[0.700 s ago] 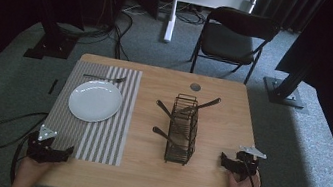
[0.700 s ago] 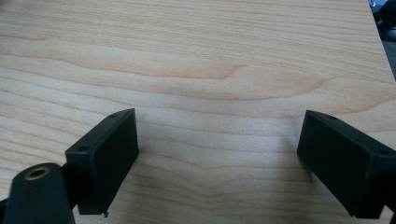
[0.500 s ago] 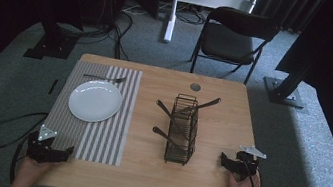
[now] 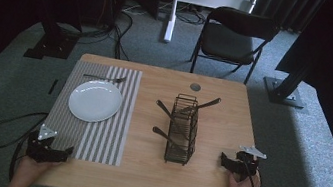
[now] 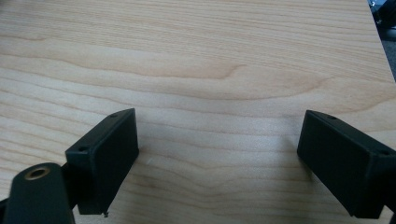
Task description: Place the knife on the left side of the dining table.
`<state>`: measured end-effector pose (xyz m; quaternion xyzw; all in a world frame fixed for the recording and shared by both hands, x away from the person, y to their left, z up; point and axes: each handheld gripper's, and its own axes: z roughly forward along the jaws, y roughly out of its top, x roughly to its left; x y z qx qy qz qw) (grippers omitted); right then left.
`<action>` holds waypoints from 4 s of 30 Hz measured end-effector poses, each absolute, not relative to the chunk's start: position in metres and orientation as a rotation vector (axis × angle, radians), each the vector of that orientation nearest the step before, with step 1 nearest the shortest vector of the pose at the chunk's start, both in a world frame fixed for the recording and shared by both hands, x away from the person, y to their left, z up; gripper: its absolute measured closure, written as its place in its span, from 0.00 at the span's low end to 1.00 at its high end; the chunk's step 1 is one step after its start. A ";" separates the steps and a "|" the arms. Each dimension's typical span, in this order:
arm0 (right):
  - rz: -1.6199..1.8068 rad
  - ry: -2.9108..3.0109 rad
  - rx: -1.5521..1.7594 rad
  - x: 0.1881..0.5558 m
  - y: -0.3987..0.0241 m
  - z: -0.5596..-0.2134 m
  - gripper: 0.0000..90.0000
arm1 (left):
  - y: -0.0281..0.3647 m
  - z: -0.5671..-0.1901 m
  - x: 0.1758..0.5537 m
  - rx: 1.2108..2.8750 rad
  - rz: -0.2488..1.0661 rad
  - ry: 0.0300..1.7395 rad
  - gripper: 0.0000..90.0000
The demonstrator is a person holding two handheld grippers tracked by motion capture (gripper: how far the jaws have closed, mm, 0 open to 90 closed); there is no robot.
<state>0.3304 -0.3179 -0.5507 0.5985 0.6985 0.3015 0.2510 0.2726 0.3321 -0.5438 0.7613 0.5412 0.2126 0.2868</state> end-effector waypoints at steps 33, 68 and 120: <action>0.821 1.900 1.630 0.330 -0.318 -0.551 0.13 | 0.237 -0.461 0.280 2.004 0.482 0.997 0.02; 0.820 1.900 1.629 0.330 -0.318 -0.551 0.13 | 0.120 -0.404 0.273 1.975 0.382 0.624 0.05; 0.819 1.894 1.636 0.330 -0.318 -0.551 0.13 | 0.028 -0.393 0.307 1.744 0.387 0.581 0.93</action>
